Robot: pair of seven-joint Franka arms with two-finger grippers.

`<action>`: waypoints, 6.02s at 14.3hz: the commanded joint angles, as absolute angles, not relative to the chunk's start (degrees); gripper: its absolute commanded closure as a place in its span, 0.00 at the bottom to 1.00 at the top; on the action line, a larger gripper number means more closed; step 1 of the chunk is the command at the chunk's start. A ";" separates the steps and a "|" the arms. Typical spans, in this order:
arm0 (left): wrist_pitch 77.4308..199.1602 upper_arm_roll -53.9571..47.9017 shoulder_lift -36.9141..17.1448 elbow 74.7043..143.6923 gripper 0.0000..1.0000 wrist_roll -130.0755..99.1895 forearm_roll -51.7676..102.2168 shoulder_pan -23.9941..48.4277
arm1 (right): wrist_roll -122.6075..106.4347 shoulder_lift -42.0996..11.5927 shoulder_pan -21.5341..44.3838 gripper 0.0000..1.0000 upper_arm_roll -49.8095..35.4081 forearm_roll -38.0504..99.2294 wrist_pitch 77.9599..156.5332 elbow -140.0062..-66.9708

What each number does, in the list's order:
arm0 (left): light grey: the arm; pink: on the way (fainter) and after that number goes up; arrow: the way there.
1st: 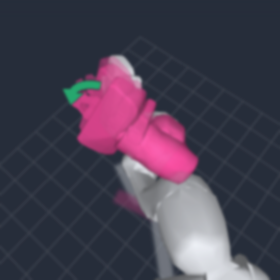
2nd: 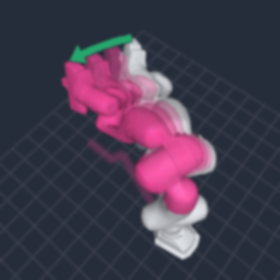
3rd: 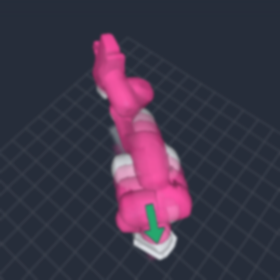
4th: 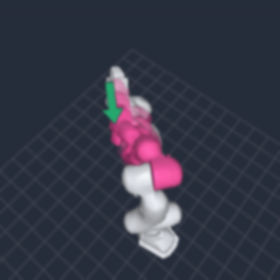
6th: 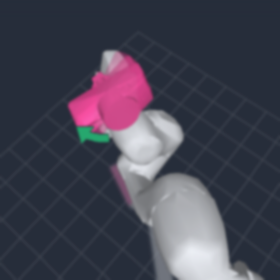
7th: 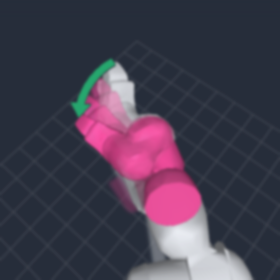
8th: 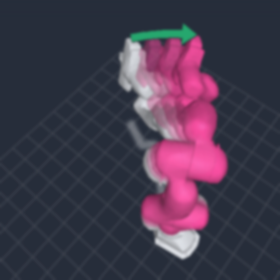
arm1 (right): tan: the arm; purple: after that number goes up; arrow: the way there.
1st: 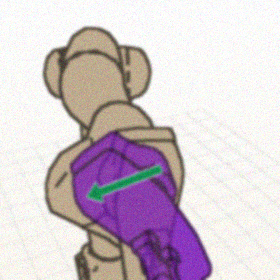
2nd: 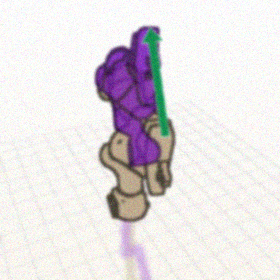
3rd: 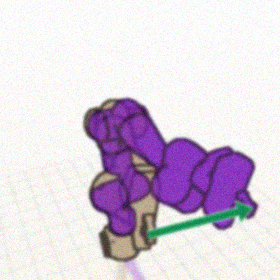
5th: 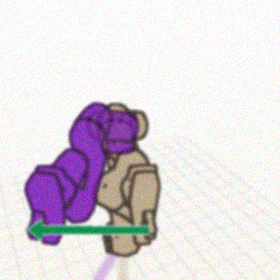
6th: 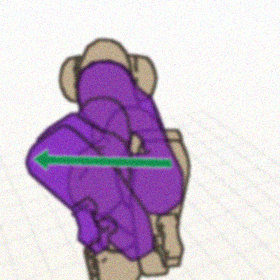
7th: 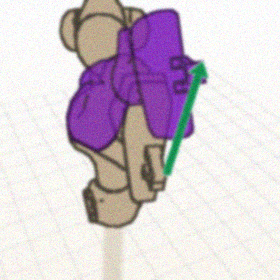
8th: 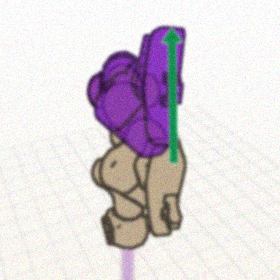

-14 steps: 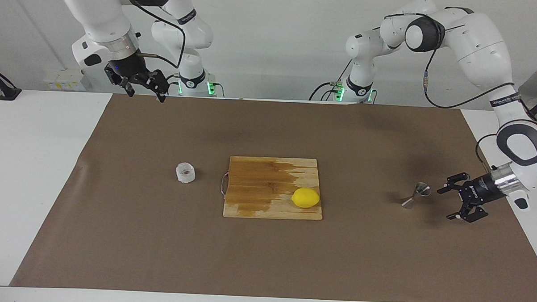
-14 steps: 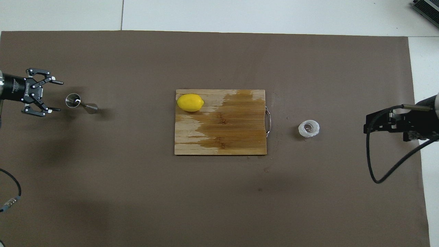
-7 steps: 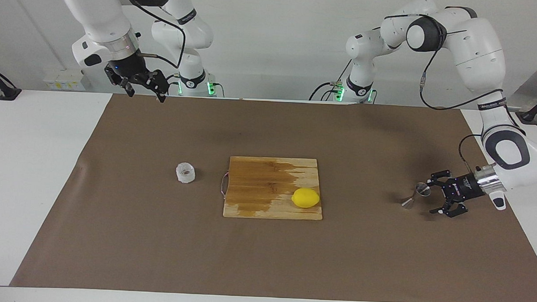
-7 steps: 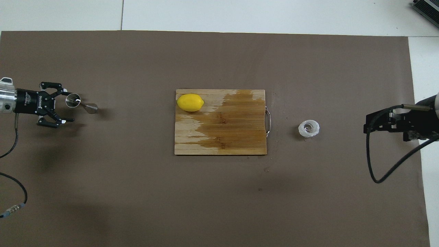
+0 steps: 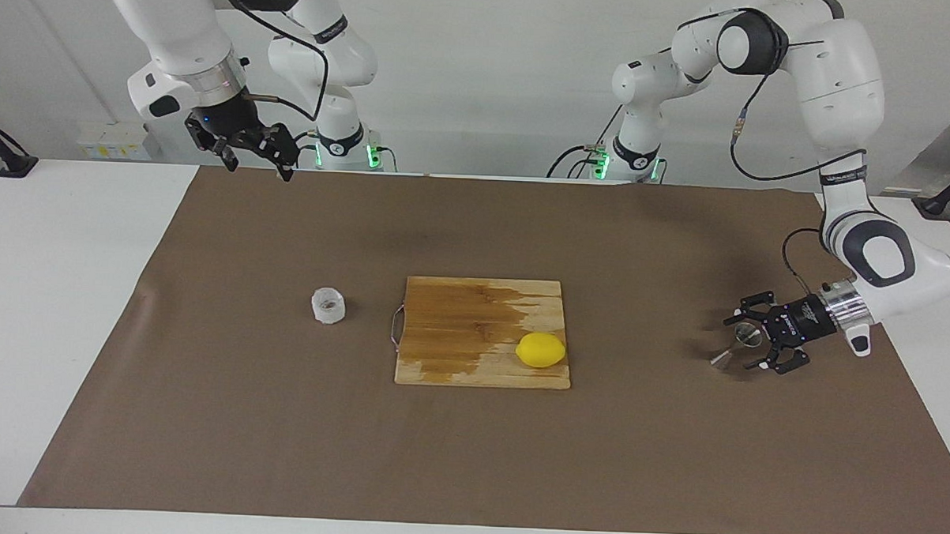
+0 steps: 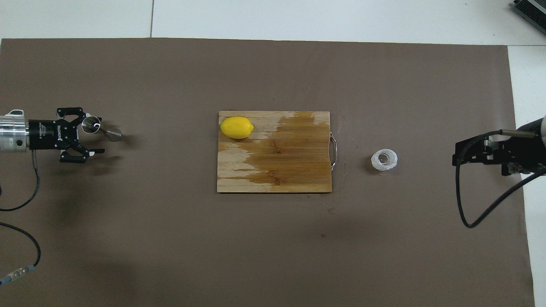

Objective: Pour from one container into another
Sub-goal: 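Close the left gripper around the silver cup, then lift the silver cup with the left gripper over the wooden board, then lower the silver cup onto the board and open the left gripper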

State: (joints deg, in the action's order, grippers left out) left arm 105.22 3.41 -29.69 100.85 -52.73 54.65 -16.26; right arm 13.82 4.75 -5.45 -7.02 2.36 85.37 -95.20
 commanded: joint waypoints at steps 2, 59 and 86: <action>108.18 3.43 -26.72 105.55 0.04 -52.82 60.63 -16.53 | 12.57 4.83 -6.33 0.00 -7.29 3.96 85.61 -94.83; 151.52 2.29 -15.11 118.74 1.00 -44.30 125.94 36.04 | 12.57 4.83 -6.33 0.00 -7.29 3.96 85.52 -94.83; 159.61 3.07 -12.75 117.86 0.00 -35.60 101.89 37.44 | 12.57 4.83 -6.33 0.00 -7.29 3.96 85.52 -94.83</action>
State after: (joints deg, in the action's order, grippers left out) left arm 159.00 2.34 -13.94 117.64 -36.02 105.78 37.23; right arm 13.83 4.75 -5.45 -7.02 2.36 85.38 -95.19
